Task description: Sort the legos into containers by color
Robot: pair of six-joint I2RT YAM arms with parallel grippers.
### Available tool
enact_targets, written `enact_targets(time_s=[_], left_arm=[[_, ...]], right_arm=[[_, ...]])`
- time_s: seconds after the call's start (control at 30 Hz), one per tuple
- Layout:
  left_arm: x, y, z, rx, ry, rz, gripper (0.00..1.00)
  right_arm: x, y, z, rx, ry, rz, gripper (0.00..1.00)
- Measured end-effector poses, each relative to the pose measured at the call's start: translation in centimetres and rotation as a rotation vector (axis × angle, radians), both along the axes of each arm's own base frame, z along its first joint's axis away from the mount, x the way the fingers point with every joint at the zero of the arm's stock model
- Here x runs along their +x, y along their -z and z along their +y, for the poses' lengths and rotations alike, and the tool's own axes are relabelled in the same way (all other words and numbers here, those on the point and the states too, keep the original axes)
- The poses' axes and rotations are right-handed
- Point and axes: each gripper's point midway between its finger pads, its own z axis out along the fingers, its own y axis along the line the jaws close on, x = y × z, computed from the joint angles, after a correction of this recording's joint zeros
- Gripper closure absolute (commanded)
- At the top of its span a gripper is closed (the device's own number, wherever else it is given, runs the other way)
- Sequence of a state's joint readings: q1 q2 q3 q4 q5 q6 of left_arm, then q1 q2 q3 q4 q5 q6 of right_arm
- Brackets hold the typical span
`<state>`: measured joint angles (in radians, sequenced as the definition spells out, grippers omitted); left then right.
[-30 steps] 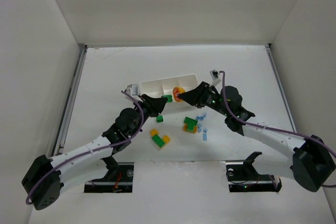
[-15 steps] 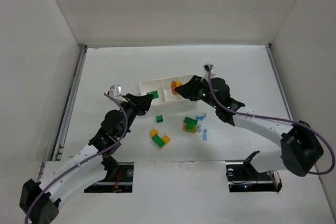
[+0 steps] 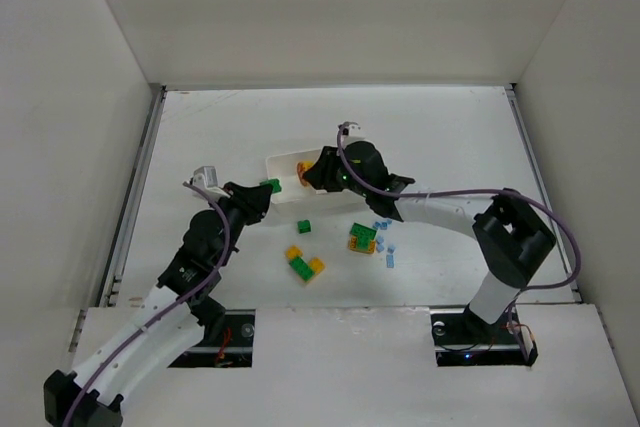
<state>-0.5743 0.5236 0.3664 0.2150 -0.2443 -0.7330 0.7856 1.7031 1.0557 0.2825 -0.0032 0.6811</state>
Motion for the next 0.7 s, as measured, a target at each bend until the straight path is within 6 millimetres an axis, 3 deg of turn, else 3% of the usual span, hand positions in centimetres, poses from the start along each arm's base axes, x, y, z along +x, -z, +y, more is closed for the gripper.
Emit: enact_targets(time_s=[0.23, 0.3, 0.47, 0.6, 0.7], left_arm=[[0.6, 2.1, -0.5, 0.045, 0.009, 0.063, 0.92], [0.8, 2.9, -0.7, 0.062, 0.011, 0.085, 0.92], [1.1, 3.6, -1.2, 0.078, 0.021, 0.102, 0.92], [1.4, 4.1, -2.0, 0.094, 0.04, 0.115, 0.92], [1.7, 4.0, -2.6, 0.101, 0.052, 0.122, 0.92]], right_arm=[[2.2, 1.6, -3.3, -0.14, 0.123, -0.04, 0.77], [2.7, 2.1, -4.2, -0.174, 0.152, -0.044, 0.7], [3.4, 2.9, -5.4, -0.23, 0.196, -0.049, 0.4], [3.5, 2.3, -5.7, -0.243, 0.195, -0.074, 0.33], [3.2, 0.1, -6.1, -0.23, 0.194, -0.115, 0.35]])
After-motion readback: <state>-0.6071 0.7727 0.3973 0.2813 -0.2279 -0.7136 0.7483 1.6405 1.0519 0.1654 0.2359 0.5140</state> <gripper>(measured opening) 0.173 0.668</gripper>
